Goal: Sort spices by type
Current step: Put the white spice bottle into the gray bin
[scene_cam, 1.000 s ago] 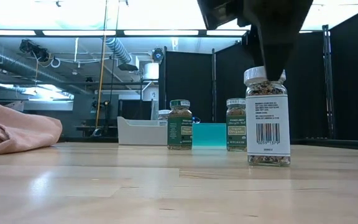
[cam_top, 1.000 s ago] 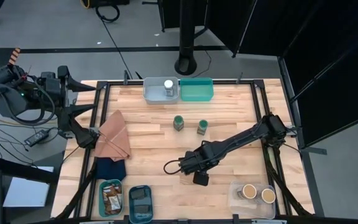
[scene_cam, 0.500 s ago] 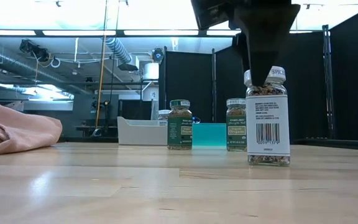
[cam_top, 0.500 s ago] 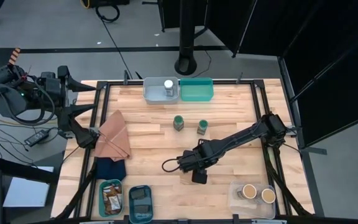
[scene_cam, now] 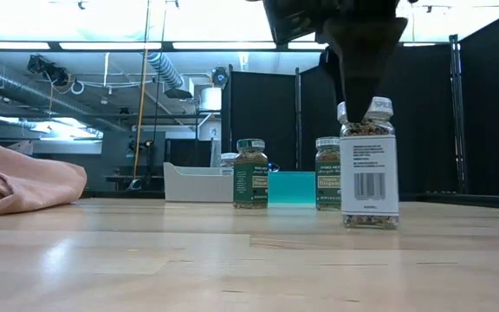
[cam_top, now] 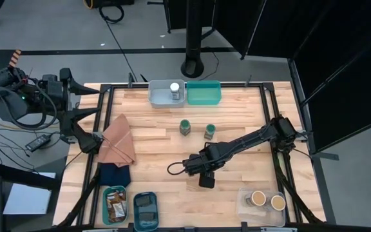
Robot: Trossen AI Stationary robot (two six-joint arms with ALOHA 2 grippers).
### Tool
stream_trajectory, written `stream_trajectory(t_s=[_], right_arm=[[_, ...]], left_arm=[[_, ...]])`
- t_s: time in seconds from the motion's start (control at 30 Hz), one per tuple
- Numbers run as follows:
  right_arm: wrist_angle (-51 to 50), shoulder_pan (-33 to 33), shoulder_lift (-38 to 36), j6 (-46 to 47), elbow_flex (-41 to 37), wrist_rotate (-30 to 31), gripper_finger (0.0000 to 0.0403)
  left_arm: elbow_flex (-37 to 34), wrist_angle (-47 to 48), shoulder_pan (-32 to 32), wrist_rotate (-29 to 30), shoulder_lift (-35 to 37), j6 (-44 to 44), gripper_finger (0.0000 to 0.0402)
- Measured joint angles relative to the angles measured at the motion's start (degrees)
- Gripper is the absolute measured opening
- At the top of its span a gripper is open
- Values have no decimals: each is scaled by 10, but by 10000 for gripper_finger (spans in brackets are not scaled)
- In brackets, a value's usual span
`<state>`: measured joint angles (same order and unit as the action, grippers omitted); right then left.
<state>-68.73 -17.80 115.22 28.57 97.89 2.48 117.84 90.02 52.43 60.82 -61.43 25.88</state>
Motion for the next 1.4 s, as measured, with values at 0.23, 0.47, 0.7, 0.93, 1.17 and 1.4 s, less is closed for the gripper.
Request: stream_trajectory(t_s=[0.23, 0.47, 0.7, 0.93, 1.17, 1.4], right_arm=[[-16, 46, 0, -63, 25, 5, 206], [-22, 117, 0, -151, 97, 24, 206], [-15, 187, 0, -216, 213, 42, 206], [82, 254, 0, -287, 267, 93, 206], [184, 322, 0, -328, 247, 81, 206], [242, 369, 0, -329, 204, 39, 206]], left_arm=[[0, 0, 0, 0, 0, 0, 269], [0, 0, 0, 0, 0, -1, 269], [0, 0, 0, 0, 0, -1, 268], [0, 0, 0, 0, 0, -2, 268], [0, 0, 0, 0, 0, -17, 268], [0, 0, 0, 7, 0, -19, 268]])
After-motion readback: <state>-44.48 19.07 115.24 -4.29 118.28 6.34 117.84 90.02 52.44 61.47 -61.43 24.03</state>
